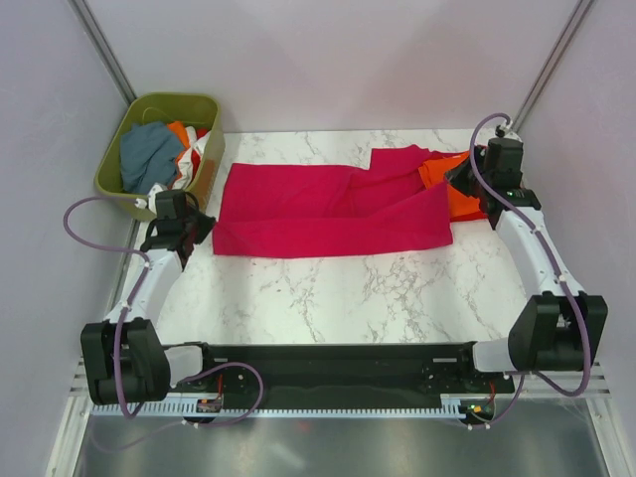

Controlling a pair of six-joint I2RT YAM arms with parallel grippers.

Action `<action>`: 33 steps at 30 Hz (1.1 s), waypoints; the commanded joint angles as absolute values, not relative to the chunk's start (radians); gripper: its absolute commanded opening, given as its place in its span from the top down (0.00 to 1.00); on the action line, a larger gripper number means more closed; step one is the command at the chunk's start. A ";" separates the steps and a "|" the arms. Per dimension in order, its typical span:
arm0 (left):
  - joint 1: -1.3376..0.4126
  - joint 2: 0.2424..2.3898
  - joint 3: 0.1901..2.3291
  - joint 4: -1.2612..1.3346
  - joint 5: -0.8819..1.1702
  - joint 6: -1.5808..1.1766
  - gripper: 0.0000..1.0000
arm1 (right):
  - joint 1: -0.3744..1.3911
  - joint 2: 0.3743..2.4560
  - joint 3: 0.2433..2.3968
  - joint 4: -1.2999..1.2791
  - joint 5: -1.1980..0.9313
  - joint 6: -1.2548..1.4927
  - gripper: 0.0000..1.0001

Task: Fold and stack the t-shirts
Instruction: Fold the tshirt

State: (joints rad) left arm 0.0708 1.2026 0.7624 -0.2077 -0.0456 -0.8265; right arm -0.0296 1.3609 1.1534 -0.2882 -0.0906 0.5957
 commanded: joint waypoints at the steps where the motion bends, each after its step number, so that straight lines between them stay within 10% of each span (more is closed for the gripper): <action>1: 0.075 1.233 0.834 -0.158 -0.078 -0.859 0.98 | -0.025 1.416 1.236 -0.238 -0.097 0.577 1.00; 29: 0.074 1.400 0.836 -0.051 -0.100 -0.876 0.98 | 0.020 1.745 1.425 -0.193 -0.091 0.577 1.00; 33: 0.074 1.431 0.841 -0.032 -0.094 -0.874 0.98 | 0.020 1.792 1.454 -0.186 -0.084 0.569 0.80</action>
